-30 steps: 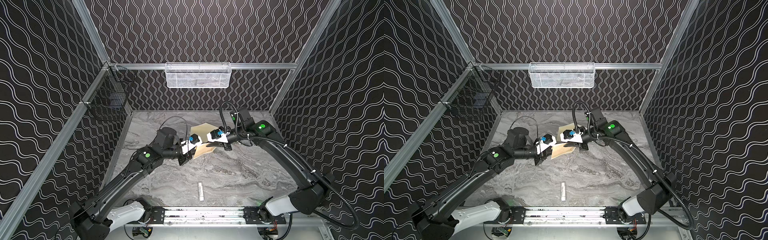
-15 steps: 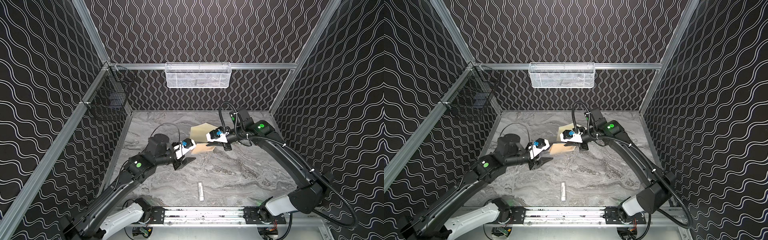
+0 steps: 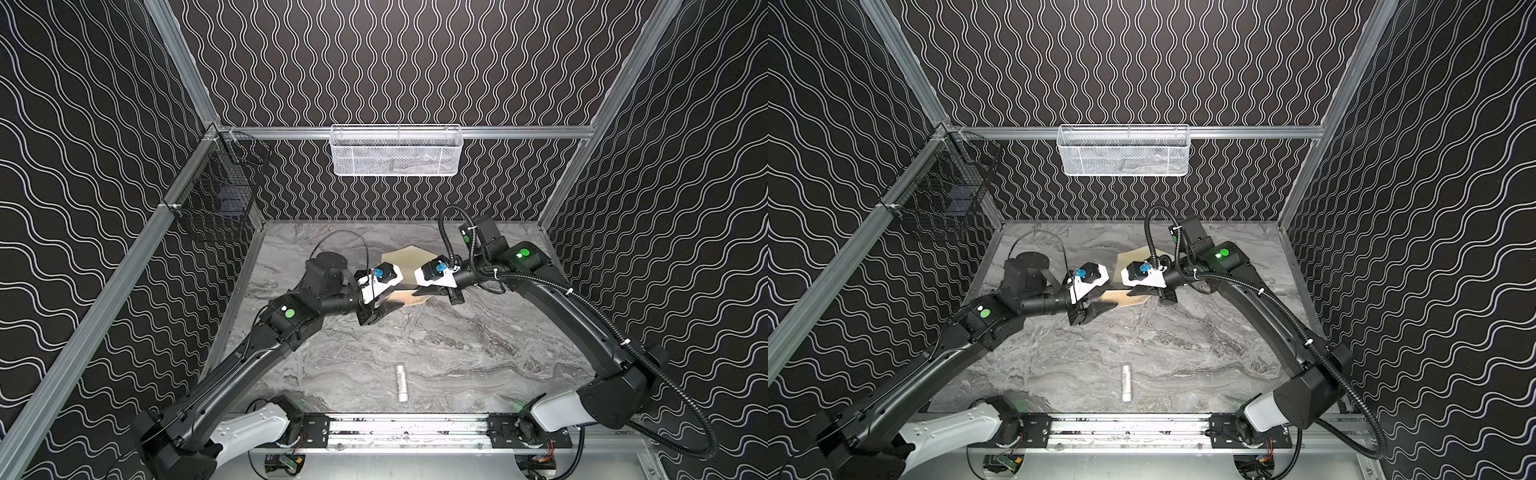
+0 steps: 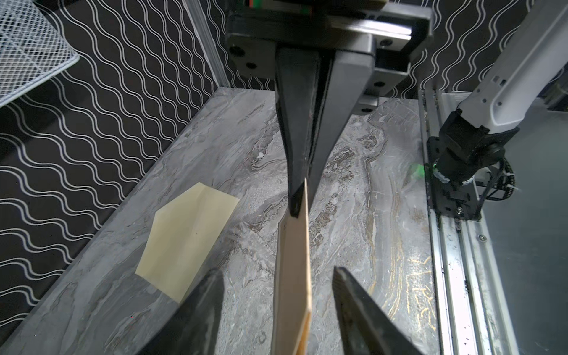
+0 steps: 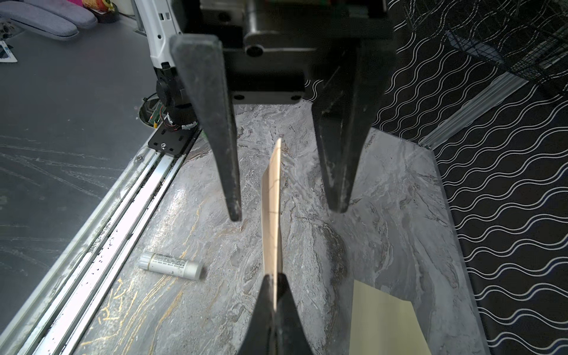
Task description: Place the letter into the envelope and seal it
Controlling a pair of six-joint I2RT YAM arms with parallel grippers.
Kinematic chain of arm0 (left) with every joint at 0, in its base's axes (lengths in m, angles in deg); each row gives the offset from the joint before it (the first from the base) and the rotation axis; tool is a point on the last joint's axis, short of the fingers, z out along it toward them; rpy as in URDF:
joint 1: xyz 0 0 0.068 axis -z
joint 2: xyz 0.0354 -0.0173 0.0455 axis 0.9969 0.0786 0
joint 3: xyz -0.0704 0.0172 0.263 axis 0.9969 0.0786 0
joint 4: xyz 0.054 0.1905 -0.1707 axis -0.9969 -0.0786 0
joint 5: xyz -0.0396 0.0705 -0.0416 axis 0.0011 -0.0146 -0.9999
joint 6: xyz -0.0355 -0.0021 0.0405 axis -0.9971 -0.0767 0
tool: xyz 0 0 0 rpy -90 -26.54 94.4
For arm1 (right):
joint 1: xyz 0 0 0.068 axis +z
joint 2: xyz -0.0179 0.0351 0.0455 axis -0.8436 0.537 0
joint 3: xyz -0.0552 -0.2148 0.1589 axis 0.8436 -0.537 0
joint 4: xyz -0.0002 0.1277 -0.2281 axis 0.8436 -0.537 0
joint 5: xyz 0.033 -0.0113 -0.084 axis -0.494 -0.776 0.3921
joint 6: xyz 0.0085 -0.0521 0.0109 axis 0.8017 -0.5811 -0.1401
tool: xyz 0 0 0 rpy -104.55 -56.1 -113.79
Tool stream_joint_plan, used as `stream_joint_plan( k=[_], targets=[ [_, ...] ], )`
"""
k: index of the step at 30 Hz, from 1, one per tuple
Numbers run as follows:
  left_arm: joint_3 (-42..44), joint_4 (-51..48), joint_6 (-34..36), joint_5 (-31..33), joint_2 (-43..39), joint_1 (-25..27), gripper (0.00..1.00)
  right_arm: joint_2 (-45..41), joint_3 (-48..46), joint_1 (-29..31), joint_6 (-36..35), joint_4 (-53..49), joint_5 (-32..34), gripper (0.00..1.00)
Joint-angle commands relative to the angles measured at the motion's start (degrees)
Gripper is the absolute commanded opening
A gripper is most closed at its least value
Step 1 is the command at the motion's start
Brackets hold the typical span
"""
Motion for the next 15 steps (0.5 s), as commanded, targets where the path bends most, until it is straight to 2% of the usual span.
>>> stream_joint_plan(
  k=[1,5,10,12,15],
  targets=[
    [-1.5,1.7,0.1,-4.0,0.6,0.0,0.46,-0.2,0.0,0.1,0.4,-0.3,-2.0,0.0],
    [-0.4,2.0,-0.1,-4.8,0.2,0.0,0.23,0.3,0.0,0.1,0.4,0.1,-2.1,0.0],
    [-0.5,1.0,-0.4,-4.3,0.6,0.0,0.0,0.7,0.1,0.1,0.7,0.5,-2.2,0.0],
    [-0.7,0.3,-0.3,-4.5,0.8,0.0,0.0,0.5,-0.3,0.2,1.1,0.9,-2.1,0.04],
    [0.6,1.6,-1.3,-4.1,0.2,0.0,0.0,0.0,-0.9,0.2,1.9,2.0,-2.2,0.21]
  ],
)
